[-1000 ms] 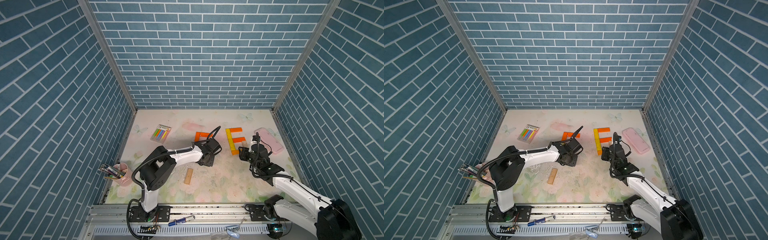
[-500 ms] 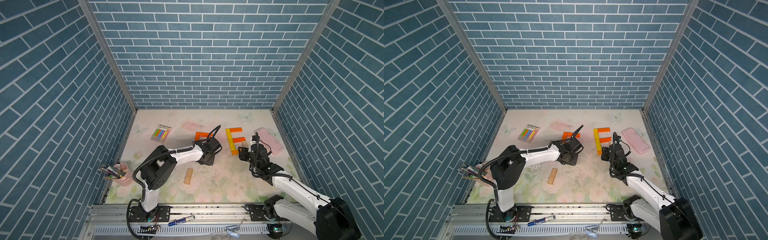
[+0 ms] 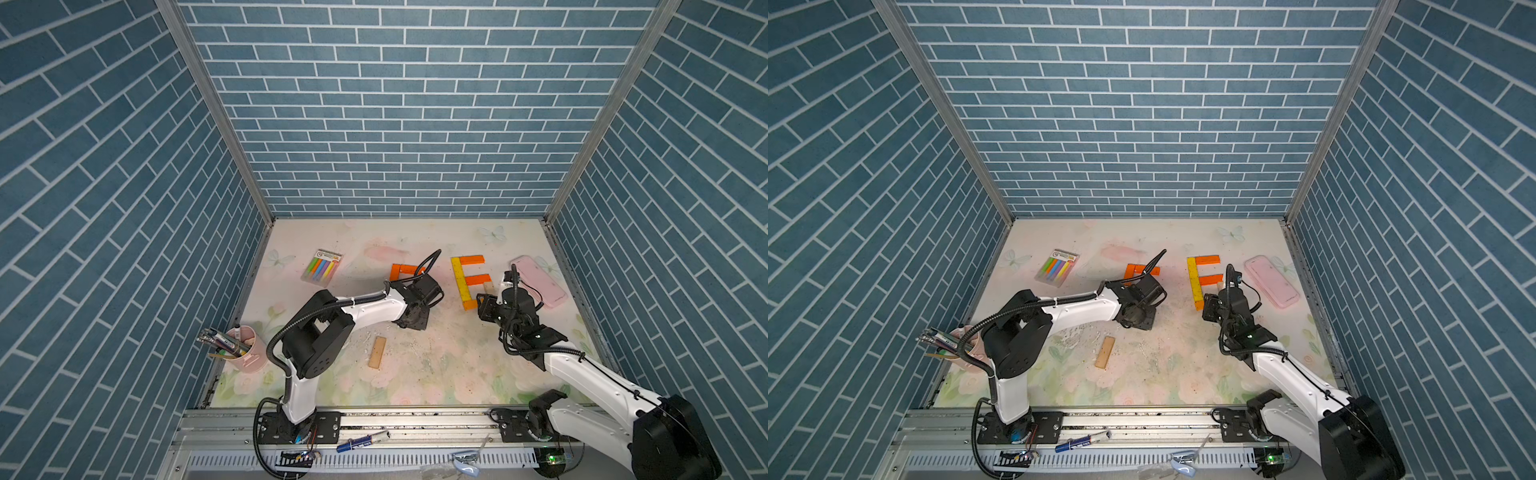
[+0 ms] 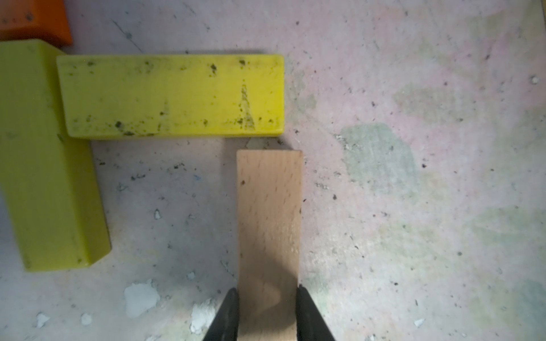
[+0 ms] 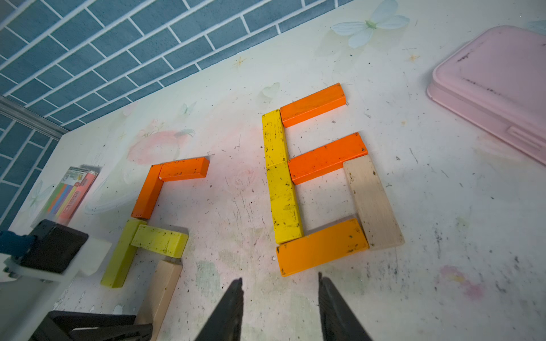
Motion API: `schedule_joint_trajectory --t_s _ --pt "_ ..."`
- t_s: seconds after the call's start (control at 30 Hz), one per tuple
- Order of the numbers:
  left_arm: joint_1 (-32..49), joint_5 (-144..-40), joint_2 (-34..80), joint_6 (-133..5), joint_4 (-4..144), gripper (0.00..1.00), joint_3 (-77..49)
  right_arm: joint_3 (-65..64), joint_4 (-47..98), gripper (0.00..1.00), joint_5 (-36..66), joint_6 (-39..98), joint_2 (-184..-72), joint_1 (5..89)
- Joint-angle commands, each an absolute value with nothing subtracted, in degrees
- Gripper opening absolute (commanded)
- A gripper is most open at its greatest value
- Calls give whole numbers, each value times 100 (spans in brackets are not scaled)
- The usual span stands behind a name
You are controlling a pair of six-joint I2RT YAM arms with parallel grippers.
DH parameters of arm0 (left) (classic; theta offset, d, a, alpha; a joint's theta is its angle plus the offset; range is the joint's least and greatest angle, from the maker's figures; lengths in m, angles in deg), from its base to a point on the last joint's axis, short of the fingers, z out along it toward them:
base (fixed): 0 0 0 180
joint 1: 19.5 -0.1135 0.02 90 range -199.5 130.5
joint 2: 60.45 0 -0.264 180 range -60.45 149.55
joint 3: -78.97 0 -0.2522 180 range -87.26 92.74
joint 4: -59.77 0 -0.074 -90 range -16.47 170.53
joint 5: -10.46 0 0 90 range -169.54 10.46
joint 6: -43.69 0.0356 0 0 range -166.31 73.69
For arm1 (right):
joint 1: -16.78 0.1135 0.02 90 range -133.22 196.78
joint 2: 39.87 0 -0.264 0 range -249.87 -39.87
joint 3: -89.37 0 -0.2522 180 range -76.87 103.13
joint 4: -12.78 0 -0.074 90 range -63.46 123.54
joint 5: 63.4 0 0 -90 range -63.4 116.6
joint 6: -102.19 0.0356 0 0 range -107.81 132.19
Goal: Assemble the number 6 with building blocks
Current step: Assemble the building block at the center of the board.
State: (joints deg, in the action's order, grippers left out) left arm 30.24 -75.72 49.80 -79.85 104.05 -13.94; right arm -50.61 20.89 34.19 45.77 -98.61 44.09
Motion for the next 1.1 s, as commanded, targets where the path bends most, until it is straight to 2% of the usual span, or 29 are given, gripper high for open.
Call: schedule_joint_trajectory --t_s 0.0,1.07 --pt "2977 -7427 5032 -8102 10490 30 -1309 -5147 1975 43 3388 4576 -9905 4385" --pt "2928 -7506 5079 -8090 10486 32 -1234 -5146 1943 43 3336 4584 -9949 4368"
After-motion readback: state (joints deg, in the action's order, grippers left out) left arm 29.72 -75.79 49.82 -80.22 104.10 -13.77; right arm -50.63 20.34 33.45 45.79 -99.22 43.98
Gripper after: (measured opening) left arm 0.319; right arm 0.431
